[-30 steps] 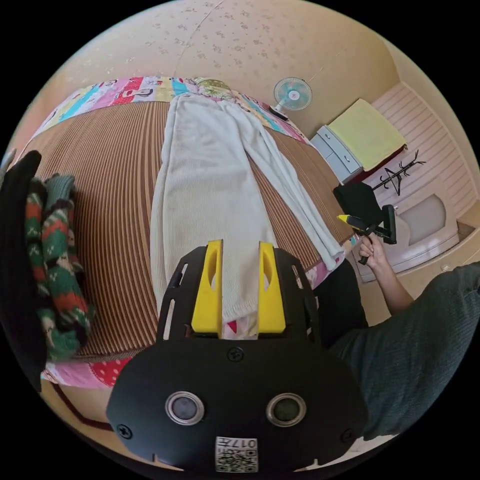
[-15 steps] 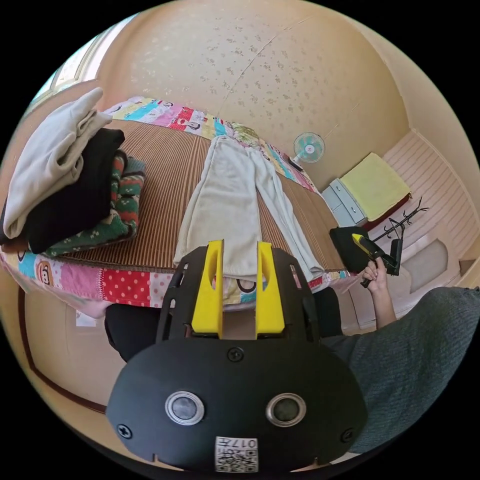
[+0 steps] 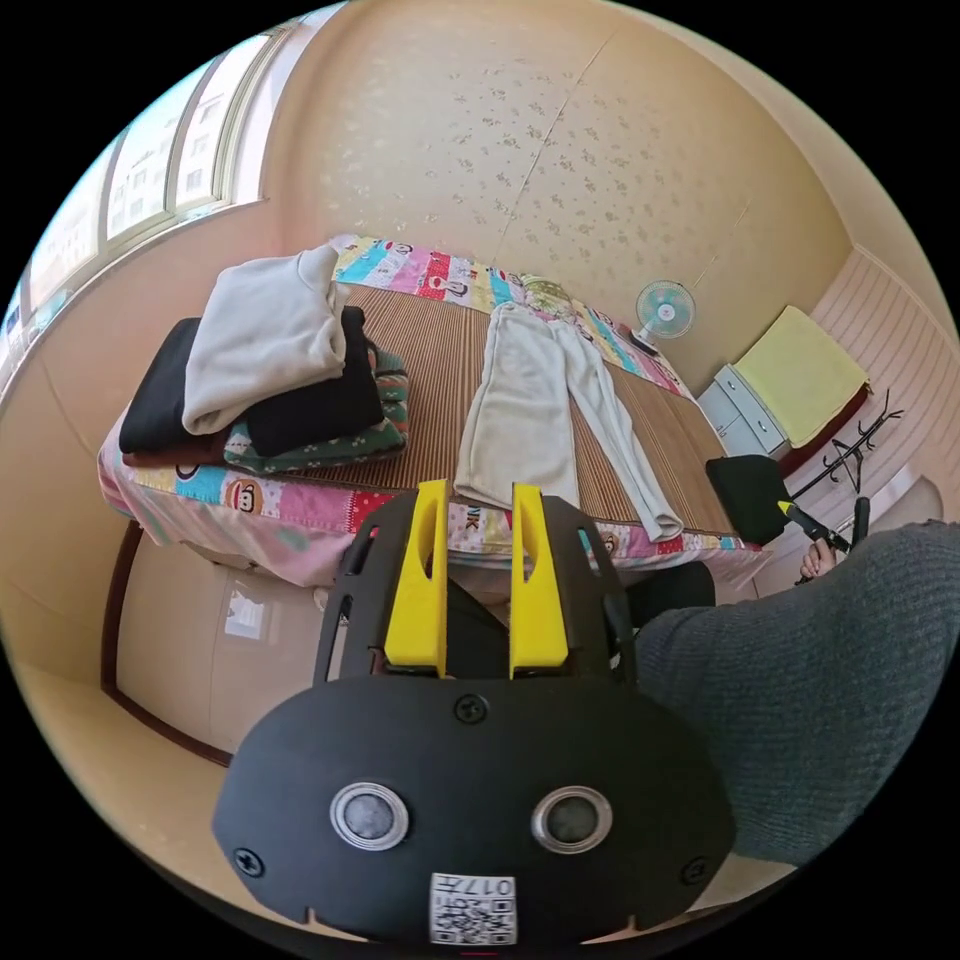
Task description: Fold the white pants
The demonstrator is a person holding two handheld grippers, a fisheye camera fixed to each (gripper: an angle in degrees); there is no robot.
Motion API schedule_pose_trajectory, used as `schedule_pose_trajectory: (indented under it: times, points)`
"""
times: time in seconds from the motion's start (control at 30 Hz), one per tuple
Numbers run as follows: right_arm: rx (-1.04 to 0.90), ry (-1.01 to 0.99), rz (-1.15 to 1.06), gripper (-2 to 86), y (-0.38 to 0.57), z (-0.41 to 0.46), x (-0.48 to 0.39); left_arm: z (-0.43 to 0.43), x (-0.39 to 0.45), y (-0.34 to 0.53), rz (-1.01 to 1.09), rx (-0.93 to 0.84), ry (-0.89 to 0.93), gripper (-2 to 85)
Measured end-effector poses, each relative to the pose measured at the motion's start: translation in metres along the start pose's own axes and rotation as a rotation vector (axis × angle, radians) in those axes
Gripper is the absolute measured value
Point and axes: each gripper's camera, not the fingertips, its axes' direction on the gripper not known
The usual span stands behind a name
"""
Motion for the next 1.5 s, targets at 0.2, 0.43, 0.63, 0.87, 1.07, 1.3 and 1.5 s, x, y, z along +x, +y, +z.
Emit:
schedule_pose_trajectory:
  times: [0.2, 0.43, 0.63, 0.87, 1.07, 1.3, 1.5]
  points:
    - [0.002, 0.164, 0.012, 1.0, 0.024, -0.018, -0.010, -0.046, 0.031, 0.012, 0.023, 0.101, -0.023, 10.0]
    - [0.139, 0.103, 0.130, 3.2, 0.052, -0.062, -0.004, -0.068, 0.060, 0.025, 0.036, 0.150, 0.036, 10.0]
    - [0.271, 0.087, 0.200, 5.8, 0.079, -0.121, 0.008, -0.105, 0.064, 0.040, 0.003, 0.217, 0.024, 10.0]
    - [0.403, 0.019, 0.273, 6.5, 0.108, -0.149, 0.019, -0.140, 0.060, 0.048, -0.039, 0.305, 0.066, 10.5]
    - [0.440, 0.072, 0.300, 6.8, 0.126, -0.158, 0.022, -0.159, 0.043, 0.061, -0.089, 0.357, 0.129, 11.1]
    - [0.472, 0.086, 0.315, 6.8, 0.142, -0.157, 0.019, -0.181, 0.021, 0.071, -0.131, 0.411, 0.191, 12.0]
    - [0.456, 0.216, 0.320, 7.0, 0.151, -0.170, 0.013, -0.217, -0.005, 0.070, -0.174, 0.492, 0.352, 13.5]
